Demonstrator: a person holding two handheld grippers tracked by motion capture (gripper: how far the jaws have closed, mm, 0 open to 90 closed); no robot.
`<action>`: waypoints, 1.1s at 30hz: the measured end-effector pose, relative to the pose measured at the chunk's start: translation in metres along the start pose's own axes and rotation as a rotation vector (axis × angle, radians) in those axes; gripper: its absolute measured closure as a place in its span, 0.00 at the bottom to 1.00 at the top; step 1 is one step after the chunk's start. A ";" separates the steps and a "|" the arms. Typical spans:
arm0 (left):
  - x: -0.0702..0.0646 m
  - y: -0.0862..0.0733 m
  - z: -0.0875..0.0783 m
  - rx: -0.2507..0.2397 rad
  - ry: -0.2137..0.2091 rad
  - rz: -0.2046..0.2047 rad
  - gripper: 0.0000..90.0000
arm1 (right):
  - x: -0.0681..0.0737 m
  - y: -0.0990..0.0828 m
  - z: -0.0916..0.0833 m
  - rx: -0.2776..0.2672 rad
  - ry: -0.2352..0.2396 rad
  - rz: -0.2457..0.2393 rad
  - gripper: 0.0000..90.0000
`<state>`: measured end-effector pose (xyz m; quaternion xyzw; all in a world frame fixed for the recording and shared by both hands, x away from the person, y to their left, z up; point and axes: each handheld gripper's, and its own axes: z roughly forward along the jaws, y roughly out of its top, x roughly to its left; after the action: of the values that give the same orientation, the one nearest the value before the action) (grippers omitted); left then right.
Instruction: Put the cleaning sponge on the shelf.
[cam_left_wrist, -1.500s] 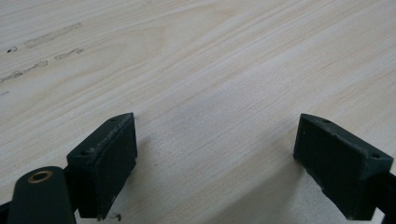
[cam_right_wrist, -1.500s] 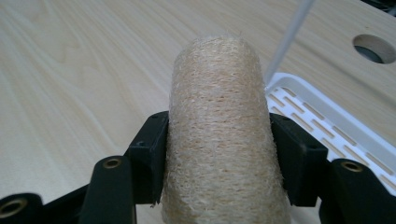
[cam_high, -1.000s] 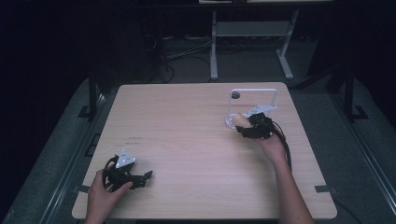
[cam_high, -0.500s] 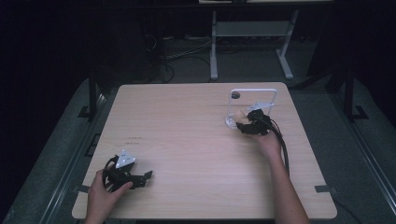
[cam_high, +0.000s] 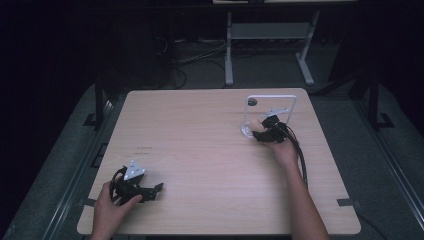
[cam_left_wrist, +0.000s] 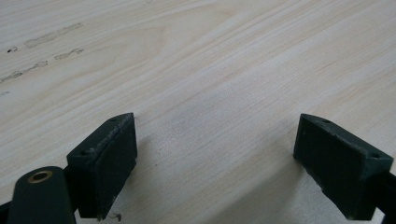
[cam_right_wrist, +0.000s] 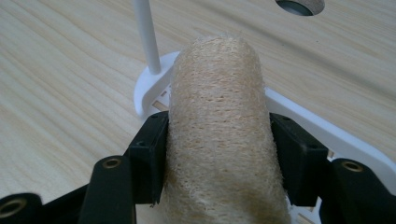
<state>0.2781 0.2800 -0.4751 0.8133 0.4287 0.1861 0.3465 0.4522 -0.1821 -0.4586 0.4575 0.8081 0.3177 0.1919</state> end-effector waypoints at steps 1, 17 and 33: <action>0.000 0.000 0.000 0.000 0.000 0.000 0.14 | 0.000 0.000 0.001 0.002 0.000 0.000 0.46; 0.000 0.000 0.000 0.000 0.000 0.000 0.14 | 0.000 0.001 -0.020 -0.027 0.006 0.008 0.37; 0.000 0.000 0.000 -0.001 0.000 0.001 0.14 | 0.018 -0.008 -0.073 -0.092 0.028 -0.011 0.64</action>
<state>0.2781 0.2800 -0.4752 0.8134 0.4282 0.1867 0.3467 0.3942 -0.1943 -0.4122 0.4390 0.7979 0.3598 0.2030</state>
